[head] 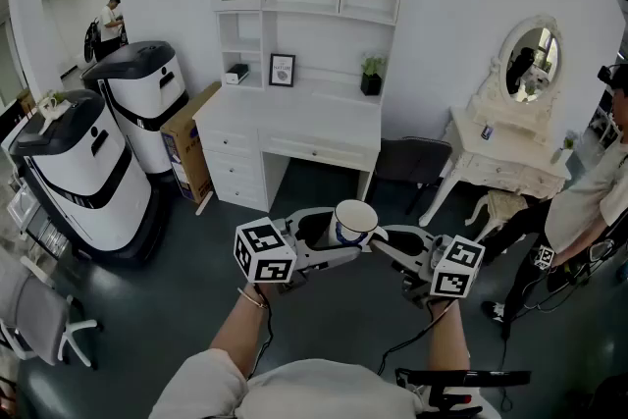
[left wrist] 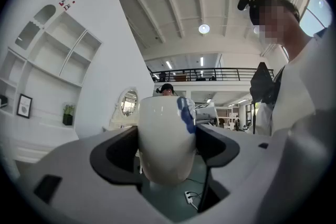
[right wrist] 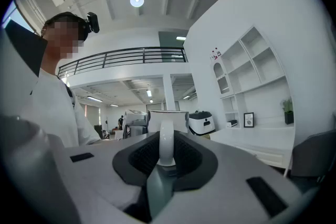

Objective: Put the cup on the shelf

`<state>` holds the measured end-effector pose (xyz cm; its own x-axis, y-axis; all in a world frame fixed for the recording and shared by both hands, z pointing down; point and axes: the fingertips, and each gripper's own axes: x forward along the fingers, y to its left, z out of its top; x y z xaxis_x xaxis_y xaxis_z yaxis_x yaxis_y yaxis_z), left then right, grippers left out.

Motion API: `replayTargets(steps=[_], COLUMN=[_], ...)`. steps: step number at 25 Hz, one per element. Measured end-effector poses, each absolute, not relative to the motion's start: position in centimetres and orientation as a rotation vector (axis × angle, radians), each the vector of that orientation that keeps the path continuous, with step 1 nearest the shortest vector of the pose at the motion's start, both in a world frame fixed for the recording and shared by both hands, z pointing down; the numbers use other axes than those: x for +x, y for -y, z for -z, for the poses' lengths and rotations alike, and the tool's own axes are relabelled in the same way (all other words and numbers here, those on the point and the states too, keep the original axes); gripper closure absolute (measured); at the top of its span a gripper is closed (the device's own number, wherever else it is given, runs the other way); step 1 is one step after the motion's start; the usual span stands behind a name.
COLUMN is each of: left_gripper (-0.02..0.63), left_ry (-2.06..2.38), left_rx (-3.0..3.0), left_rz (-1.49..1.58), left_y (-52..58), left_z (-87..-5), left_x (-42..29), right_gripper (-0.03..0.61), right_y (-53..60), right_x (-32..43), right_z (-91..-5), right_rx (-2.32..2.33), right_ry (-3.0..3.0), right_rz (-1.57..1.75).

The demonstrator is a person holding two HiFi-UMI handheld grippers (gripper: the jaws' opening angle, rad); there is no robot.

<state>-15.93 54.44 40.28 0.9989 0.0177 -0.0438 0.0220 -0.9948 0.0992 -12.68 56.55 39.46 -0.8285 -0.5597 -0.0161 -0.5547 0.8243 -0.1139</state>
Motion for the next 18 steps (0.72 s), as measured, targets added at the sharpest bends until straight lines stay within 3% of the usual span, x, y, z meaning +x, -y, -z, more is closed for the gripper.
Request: replayTargets(steps=[18], left_gripper=[0.264], left_ry=[-0.047], left_rx=[3.02], left_rz=[0.054], left_y=[-51.9], left_z=[-41.2], left_x=[-20.1], right_gripper=[0.499], right_y=[-54.1], right_x=[-16.9], right_z=[-40.5], right_rx=[-0.949], right_ry=[-2.949], right_rz=[0.198])
